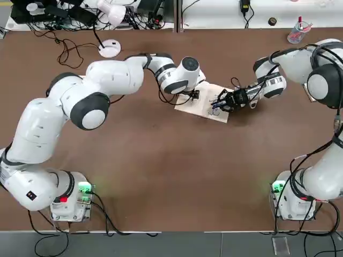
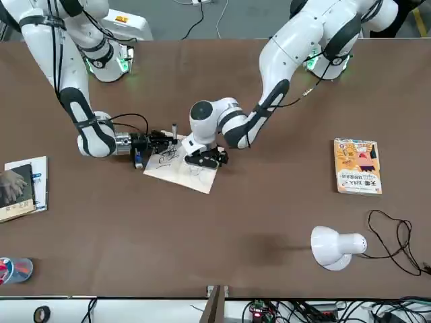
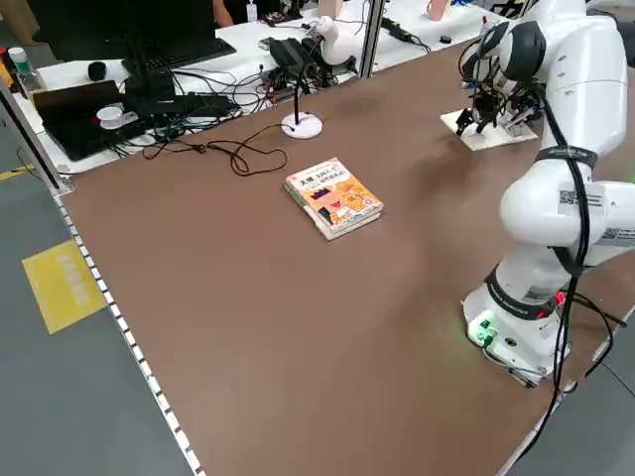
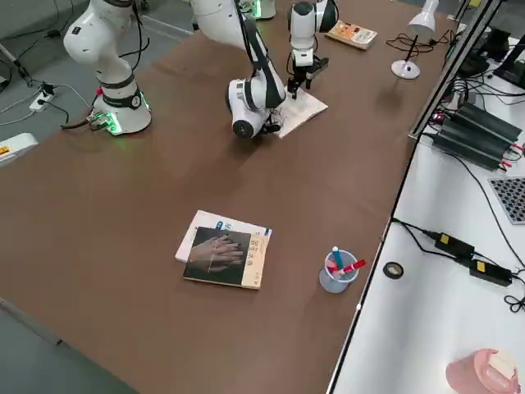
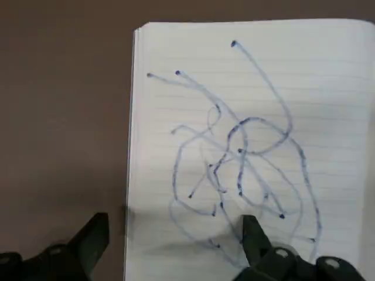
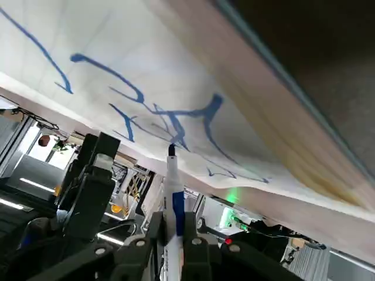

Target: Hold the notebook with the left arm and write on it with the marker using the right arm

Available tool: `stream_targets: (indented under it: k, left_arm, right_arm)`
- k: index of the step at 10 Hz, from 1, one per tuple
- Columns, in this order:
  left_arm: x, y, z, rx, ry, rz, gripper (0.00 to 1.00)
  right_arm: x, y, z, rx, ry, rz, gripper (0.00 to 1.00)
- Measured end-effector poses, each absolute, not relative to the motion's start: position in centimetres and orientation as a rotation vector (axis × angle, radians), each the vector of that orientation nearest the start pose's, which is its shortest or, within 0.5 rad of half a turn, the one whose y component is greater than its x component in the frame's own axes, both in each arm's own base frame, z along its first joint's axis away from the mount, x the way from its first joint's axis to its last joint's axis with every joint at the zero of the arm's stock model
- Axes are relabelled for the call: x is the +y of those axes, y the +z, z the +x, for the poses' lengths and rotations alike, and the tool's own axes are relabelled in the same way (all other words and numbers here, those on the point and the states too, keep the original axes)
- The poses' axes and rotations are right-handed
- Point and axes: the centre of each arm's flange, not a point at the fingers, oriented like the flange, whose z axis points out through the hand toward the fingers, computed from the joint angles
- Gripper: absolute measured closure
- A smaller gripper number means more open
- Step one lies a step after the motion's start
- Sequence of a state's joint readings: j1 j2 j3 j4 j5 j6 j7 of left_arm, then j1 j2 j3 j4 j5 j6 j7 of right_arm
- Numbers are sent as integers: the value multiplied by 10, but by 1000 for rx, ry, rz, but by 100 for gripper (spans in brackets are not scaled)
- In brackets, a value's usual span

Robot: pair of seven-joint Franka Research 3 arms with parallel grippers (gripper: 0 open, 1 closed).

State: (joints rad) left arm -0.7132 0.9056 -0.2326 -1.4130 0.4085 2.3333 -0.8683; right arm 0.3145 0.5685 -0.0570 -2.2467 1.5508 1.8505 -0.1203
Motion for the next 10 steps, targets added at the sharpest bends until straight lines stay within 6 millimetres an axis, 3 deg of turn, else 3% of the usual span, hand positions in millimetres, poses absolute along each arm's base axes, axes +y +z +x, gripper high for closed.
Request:
stream_targets:
  k: [4,10]
  left_arm:
    - [-568,169,459,408,-192,-3072,0]
    - [-568,169,459,408,-192,-3072,0]
  right_arm:
    - [207,105,437,866,878,-1748,83]
    - [207,105,438,865,877,-1747,83]
